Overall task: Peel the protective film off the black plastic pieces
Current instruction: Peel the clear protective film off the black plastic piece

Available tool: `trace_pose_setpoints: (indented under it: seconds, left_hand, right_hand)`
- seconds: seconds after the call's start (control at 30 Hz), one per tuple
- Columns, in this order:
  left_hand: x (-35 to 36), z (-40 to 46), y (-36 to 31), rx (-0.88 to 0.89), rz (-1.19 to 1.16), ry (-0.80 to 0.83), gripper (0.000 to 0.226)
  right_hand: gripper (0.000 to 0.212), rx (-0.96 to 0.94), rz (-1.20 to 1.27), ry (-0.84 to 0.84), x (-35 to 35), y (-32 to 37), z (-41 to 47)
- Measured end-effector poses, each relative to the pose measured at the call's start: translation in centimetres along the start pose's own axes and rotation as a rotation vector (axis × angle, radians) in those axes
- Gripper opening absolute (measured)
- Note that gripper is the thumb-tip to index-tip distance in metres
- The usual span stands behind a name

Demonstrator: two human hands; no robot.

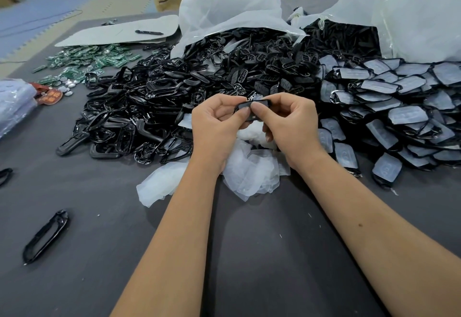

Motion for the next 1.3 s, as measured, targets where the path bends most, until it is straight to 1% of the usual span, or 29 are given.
trace_pose_setpoints:
  seconds: [0.13, 0.23, 0.33, 0.4, 0.5, 0.6, 0.67, 0.7, 0.77, 0.8, 0.87, 0.9, 1.0, 1.03, 1.17, 1.23, 1.3]
  left_hand:
    - [0.0, 0.1, 0.1, -0.011, 0.028, -0.014, 0.021]
    - [-0.1, 0.1, 0.1, -0.027, 0.037, -0.035, 0.022]
    - [-0.3, 0.0, 0.0, -0.056, 0.016, -0.065, 0.02]
    - [-0.3, 0.0, 0.0, -0.086, -0.008, -0.082, 0.019]
    - [-0.5, 0.1, 0.0, -0.136, -0.058, -0.124, 0.017]
    - [-1.2, 0.3, 0.0, -0.198, -0.136, -0.196, 0.012]
    - [-1.7, 0.5, 0.1, -0.223, -0.195, -0.23, 0.013]
    - [-1.7, 0.6, 0.1, -0.231, -0.216, -0.226, 0.012]
    - [-1.5, 0.6, 0.1, -0.248, -0.249, -0.193, 0.011]
    - [-1.3, 0.7, 0.2, -0.257, -0.271, -0.173, 0.019]
    - [-1.1, 0.7, 0.1, -0.262, -0.303, -0.135, 0.037]
    - [-1.0, 0.8, 0.0, -0.25, -0.3, -0.105, 0.038]
    - [-0.7, 0.6, -0.1, -0.191, -0.234, -0.032, 0.015]
    - [-0.8, 0.6, -0.2, -0.179, -0.218, -0.025, 0.01]
    - [-0.9, 0.6, -0.2, -0.178, -0.213, -0.056, 0.013]
    - [-1.0, 0.7, -0.1, -0.187, -0.23, -0.085, 0.014]
    - [-1.0, 0.8, 0.1, -0.193, -0.232, -0.103, 0.013]
  right_hand:
    - [0.008, 0.003, -0.007, 0.015, 0.0, 0.0, 0.0]
    - [0.008, -0.035, -0.071, 0.023, 0.0, 0.4, -0.1]
    - [0.006, -0.118, -0.171, 0.02, -0.4, 1.1, -0.1]
    - [0.011, -0.208, -0.242, 0.025, -0.6, 1.7, -0.4]
    - [0.009, -0.33, -0.326, 0.052, -0.4, 2.7, -0.7]
    - [0.02, -0.418, -0.366, 0.097, 0.0, 3.2, -0.7]
    - [0.03, -0.457, -0.395, 0.133, 0.3, 3.4, -0.8]
    - [0.03, -0.476, -0.414, 0.124, 0.3, 3.4, -0.9]
    - [0.024, -0.503, -0.451, 0.061, 0.1, 3.6, -0.9]
    - [0.02, -0.498, -0.449, 0.037, 0.0, 3.7, -0.9]
    - [0.01, -0.416, -0.376, 0.017, -0.1, 3.4, -0.8]
    - [0.005, -0.349, -0.309, 0.026, -0.1, 3.1, -0.7]
    - [0.012, -0.147, -0.056, 0.091, 0.2, 2.2, -0.6]
    - [0.012, -0.086, 0.034, 0.128, 0.3, 2.0, -0.6]
    - [0.018, 0.169, 0.287, 0.316, 1.5, 0.6, -0.7]
    - [0.017, 0.208, 0.376, 0.347, 1.8, 0.4, -0.7]
    - [0.02, 0.201, 0.418, 0.349, 1.8, 0.3, -0.7]
Point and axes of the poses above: each hand's wrist, its own z-axis towards the middle knuckle, its own x-axis out of the palm, y = z × x, the point moved 6 cm from there along z, towards the middle knuckle, and after that the axes turned 14 degrees about -z, right-handed, at the moved point
